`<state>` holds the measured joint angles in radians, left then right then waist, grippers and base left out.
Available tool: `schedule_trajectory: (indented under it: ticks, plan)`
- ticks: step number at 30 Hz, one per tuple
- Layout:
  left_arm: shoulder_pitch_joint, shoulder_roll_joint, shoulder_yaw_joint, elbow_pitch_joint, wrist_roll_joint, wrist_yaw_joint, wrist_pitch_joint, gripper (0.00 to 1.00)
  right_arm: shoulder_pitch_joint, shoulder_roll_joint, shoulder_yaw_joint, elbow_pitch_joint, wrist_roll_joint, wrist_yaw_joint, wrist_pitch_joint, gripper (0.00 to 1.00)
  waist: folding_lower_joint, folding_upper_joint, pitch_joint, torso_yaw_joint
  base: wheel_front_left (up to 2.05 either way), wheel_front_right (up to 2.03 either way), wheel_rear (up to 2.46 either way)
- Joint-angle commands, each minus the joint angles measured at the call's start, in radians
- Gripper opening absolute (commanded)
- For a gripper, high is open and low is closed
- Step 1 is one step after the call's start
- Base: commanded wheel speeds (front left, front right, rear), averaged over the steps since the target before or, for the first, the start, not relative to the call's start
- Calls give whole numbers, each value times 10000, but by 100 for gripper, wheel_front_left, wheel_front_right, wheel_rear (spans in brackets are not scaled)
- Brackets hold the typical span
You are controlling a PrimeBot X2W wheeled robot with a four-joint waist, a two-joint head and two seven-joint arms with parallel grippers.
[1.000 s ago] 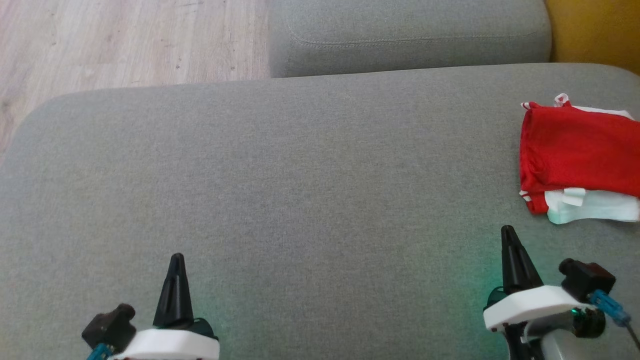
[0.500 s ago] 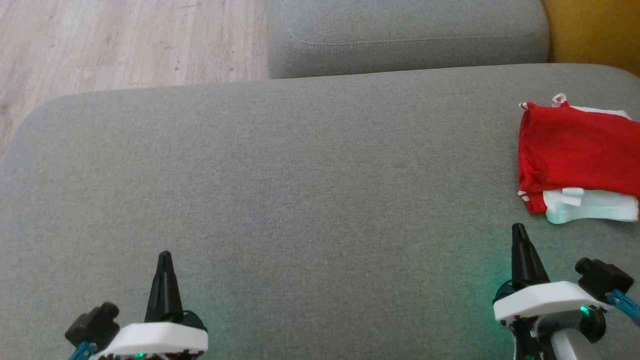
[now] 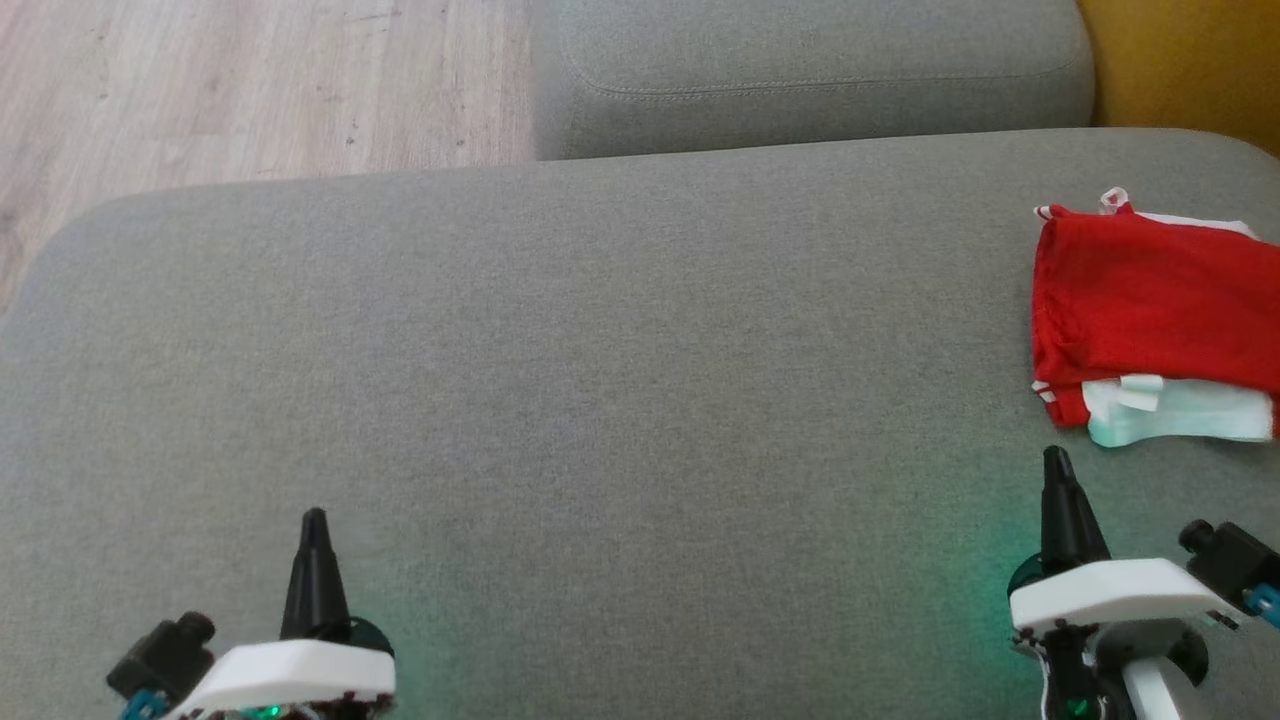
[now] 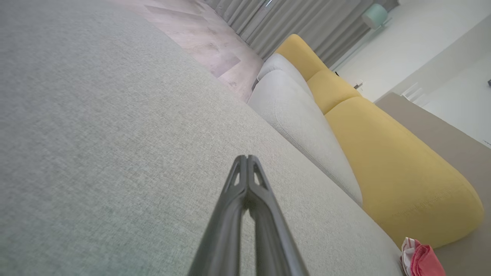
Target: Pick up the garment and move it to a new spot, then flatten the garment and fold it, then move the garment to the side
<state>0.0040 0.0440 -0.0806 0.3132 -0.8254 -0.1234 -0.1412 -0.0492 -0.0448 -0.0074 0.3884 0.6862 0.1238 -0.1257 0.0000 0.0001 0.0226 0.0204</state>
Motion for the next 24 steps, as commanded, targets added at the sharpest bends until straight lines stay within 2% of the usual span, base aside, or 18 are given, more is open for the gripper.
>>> schedule_trajectory:
  ticks: [1,24]
  plan:
    - [-540,96,249,-378,-230,-24,45,0,-453,-23,3,-405,294,24,49,0,0,-1,-3,-3,0,0,0]
    - [-699,122,678,-465,-2414,-38,710,0,-491,-32,-298,-696,2811,37,709,0,0,-1,-57,-60,0,0,0]
